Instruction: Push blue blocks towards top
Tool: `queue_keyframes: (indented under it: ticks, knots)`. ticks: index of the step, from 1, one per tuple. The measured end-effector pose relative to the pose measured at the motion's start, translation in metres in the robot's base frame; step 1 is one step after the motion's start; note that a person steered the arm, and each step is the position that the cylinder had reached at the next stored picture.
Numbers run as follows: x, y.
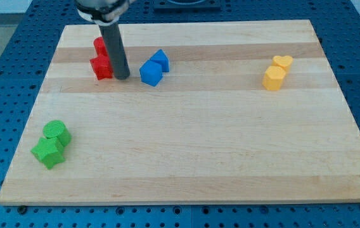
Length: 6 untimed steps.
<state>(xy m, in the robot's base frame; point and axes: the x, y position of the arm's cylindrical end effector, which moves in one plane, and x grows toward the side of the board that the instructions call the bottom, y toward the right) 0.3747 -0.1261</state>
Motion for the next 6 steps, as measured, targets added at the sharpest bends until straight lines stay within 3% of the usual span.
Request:
queue_keyframes:
  ticks: [1,4,6]
  knots:
    - [0.016,0.007]
    - [-0.006,0.054]
    - [-0.006,0.055]
